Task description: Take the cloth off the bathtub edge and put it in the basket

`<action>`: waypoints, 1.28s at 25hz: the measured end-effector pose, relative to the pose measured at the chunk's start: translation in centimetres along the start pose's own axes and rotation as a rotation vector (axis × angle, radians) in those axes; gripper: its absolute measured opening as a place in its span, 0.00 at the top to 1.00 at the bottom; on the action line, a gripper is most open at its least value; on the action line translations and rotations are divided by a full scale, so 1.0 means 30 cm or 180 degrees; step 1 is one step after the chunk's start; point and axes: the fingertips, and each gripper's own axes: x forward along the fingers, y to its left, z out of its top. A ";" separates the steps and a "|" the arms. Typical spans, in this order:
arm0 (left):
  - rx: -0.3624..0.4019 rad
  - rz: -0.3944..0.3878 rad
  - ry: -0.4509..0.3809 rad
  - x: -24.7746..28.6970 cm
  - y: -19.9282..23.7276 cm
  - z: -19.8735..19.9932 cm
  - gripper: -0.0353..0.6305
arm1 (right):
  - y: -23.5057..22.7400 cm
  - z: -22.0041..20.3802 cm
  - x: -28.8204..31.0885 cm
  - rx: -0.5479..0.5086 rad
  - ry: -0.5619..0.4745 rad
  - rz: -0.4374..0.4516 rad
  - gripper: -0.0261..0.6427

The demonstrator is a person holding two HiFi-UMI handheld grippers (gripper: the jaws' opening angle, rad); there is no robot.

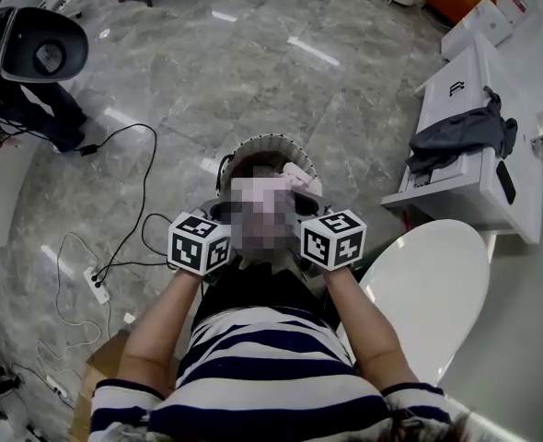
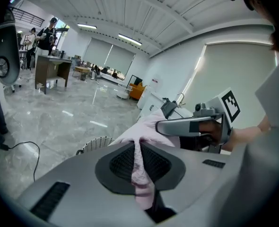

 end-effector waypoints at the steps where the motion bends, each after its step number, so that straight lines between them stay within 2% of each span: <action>1: -0.0013 0.0007 0.0051 0.011 0.007 -0.021 0.89 | -0.009 -0.022 0.009 0.0010 0.0035 -0.0009 0.83; 8: -0.0097 0.0051 0.0479 0.101 0.064 -0.194 0.89 | -0.092 -0.195 0.086 0.0076 0.0363 -0.0199 0.83; 21: -0.0037 0.0016 0.1240 0.214 0.121 -0.487 0.89 | -0.213 -0.493 0.166 0.0442 0.0833 -0.0537 0.82; 24: 0.0014 0.0010 0.1380 0.233 0.142 -0.528 0.89 | -0.236 -0.530 0.181 0.0503 0.0913 -0.0619 0.82; 32: 0.0334 0.0054 0.1648 0.281 0.186 -0.564 0.89 | -0.281 -0.563 0.213 0.0540 0.1084 -0.0776 0.80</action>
